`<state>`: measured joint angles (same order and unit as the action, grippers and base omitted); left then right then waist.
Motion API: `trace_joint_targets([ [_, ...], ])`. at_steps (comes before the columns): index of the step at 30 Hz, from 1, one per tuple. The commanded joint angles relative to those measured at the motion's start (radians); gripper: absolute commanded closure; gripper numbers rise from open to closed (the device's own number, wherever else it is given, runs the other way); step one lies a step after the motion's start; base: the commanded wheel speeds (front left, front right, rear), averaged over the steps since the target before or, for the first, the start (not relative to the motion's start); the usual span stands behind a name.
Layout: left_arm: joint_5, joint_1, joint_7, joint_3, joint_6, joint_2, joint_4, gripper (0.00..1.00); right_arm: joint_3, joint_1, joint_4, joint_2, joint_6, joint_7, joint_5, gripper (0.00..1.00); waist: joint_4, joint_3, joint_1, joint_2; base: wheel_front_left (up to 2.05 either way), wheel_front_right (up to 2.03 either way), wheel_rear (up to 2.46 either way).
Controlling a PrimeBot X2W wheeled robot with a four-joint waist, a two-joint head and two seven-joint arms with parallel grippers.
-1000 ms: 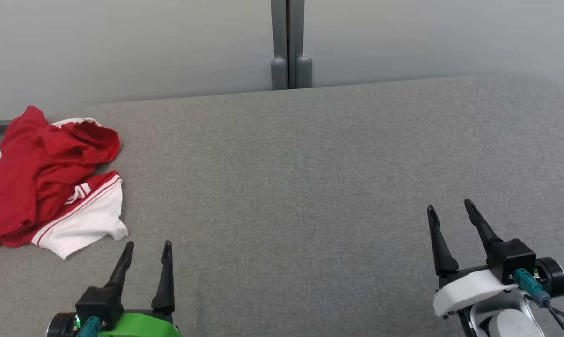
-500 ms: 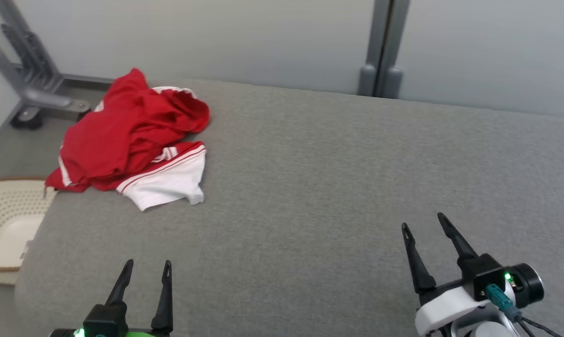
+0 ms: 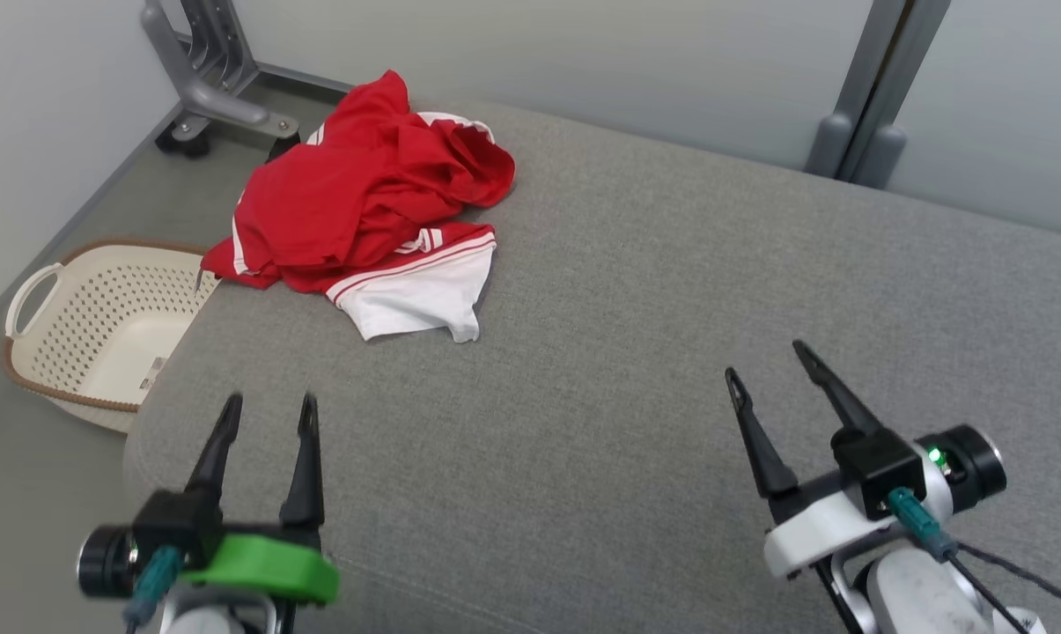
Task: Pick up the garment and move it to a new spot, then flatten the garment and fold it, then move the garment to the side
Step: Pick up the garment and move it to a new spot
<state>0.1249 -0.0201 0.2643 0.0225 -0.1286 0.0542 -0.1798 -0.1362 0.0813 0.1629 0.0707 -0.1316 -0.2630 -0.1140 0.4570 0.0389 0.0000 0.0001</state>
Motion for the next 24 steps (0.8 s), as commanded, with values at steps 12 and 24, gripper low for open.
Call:
trace_joint_targets([
  [12,0.307,-0.77,-0.034,0.274,-0.002,0.145,-0.4,0.0,-0.067,0.304,-0.08,0.164,0.002,-0.003,-0.032,0.0,-0.201,0.61,0.0,-0.0001,0.0,0.0,0.0],
  [24,0.652,-1.093,-0.095,0.467,-0.002,0.313,-0.647,0.0,-0.056,0.284,-0.128,0.187,0.002,-0.002,-0.033,0.0,-0.261,0.709,0.0,-0.0001,0.0,0.0,0.0],
])
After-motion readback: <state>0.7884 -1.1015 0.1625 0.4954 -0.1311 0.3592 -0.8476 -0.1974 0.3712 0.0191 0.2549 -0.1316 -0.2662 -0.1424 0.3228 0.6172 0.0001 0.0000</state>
